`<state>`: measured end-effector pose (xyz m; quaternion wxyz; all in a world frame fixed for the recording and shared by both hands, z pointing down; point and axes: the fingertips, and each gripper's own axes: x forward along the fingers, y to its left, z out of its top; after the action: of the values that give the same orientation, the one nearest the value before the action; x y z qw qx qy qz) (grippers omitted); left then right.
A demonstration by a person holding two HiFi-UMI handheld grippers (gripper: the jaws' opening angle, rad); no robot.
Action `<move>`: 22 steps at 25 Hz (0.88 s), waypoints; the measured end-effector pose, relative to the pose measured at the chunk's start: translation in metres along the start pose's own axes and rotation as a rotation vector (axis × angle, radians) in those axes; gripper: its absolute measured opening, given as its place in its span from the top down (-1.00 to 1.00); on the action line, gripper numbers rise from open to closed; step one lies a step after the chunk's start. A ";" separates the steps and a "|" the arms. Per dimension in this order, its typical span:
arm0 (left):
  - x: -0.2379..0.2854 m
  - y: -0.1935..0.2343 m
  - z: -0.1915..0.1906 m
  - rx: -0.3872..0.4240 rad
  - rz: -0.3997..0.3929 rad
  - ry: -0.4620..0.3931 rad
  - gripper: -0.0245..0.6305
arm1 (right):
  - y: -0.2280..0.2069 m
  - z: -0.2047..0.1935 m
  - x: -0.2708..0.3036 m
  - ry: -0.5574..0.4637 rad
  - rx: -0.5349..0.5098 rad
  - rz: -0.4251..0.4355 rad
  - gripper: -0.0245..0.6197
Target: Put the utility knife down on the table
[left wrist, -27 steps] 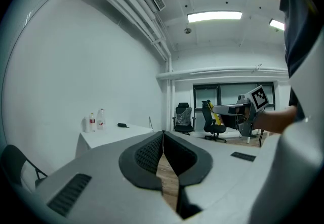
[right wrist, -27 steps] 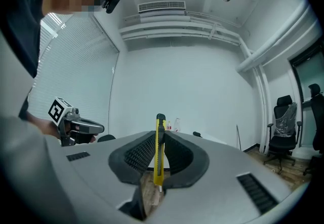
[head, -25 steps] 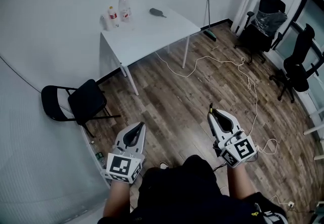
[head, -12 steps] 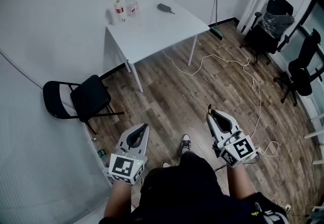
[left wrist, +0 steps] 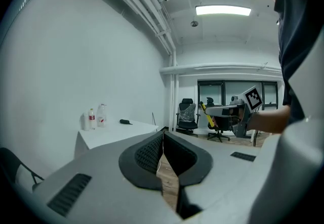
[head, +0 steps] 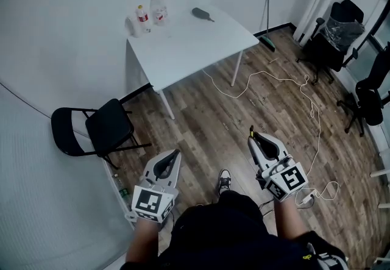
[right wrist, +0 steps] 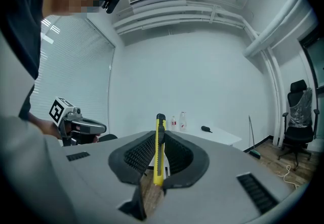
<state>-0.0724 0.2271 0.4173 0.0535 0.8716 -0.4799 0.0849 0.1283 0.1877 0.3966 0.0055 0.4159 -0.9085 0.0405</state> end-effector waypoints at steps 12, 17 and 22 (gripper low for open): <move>0.148 0.021 0.040 -0.061 0.136 -0.023 0.85 | -0.159 0.009 0.065 -0.016 0.028 0.064 0.73; 0.194 0.020 0.048 -0.064 0.157 -0.013 0.85 | -0.201 0.006 0.077 -0.020 -0.002 0.072 0.73; 0.221 0.020 0.053 -0.048 0.144 0.001 0.85 | -0.226 0.005 0.082 -0.028 0.010 0.059 0.73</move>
<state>0.0321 0.0241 0.4095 0.0681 0.8333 -0.5432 0.0773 0.2456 -0.0211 0.4107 -0.0108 0.3897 -0.9200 0.0395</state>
